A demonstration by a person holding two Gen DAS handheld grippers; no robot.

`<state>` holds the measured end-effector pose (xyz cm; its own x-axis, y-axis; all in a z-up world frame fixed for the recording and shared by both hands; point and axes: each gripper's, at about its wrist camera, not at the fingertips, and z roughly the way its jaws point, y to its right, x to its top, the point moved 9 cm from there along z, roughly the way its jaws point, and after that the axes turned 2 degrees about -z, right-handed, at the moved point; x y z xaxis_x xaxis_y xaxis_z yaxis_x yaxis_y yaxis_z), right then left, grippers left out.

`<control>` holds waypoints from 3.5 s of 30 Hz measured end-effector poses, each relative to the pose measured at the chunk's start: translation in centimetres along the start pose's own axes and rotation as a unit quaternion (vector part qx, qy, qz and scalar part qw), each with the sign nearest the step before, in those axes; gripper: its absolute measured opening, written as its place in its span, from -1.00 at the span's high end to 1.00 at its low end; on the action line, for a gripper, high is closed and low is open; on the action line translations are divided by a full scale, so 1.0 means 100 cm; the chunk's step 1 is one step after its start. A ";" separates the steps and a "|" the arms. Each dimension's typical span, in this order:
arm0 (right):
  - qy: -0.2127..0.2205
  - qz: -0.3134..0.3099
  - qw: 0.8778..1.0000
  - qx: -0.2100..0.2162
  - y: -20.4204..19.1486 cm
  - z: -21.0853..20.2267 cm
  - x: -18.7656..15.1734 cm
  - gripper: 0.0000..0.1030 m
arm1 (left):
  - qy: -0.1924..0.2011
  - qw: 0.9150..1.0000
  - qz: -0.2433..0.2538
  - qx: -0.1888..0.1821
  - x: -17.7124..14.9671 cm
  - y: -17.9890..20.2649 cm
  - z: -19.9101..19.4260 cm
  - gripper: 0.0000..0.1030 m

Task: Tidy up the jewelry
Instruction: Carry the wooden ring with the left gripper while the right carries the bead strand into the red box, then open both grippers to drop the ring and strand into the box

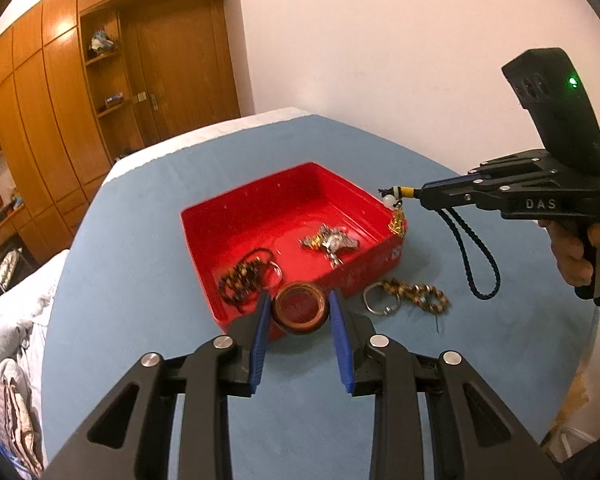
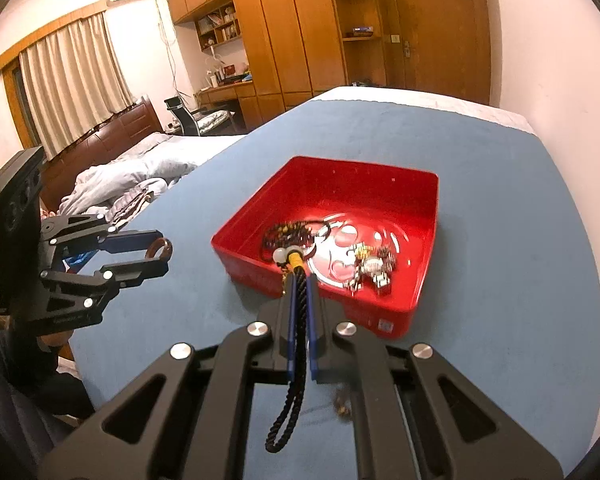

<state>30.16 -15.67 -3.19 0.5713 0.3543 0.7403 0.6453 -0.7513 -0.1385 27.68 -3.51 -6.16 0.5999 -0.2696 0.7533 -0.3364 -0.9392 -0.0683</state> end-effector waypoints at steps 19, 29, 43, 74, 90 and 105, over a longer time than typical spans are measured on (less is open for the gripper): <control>-0.006 0.004 1.000 -0.019 0.047 0.055 0.071 0.94 | -0.002 1.000 0.017 0.017 0.052 -0.041 0.057 0.43; -0.016 0.023 0.999 -0.031 0.073 0.091 0.085 0.94 | -0.020 1.000 -0.001 0.007 0.060 -0.063 0.096 0.43; -0.052 0.026 0.997 -0.045 0.089 0.133 0.058 0.94 | -0.048 0.999 -0.011 -0.002 0.045 -0.066 0.139 0.43; -0.087 0.025 0.995 -0.051 0.097 0.147 0.021 0.84 | -0.074 0.997 -0.012 -0.008 0.028 -0.065 0.167 0.15; -0.028 0.001 0.998 -0.065 0.049 0.049 -0.005 0.11 | -0.018 1.000 -0.010 -0.011 0.029 -0.043 0.091 -0.35; -0.087 0.039 0.993 -0.075 0.042 0.056 -0.116 0.14 | -0.014 0.999 -0.036 0.000 -0.051 -0.013 0.035 -0.45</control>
<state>29.11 -19.78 -16.03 0.7042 0.3720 0.6048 0.5201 -0.8501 -0.0828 27.56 -1.59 -12.21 0.6422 -0.2075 0.7379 -0.2915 -0.9565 -0.0153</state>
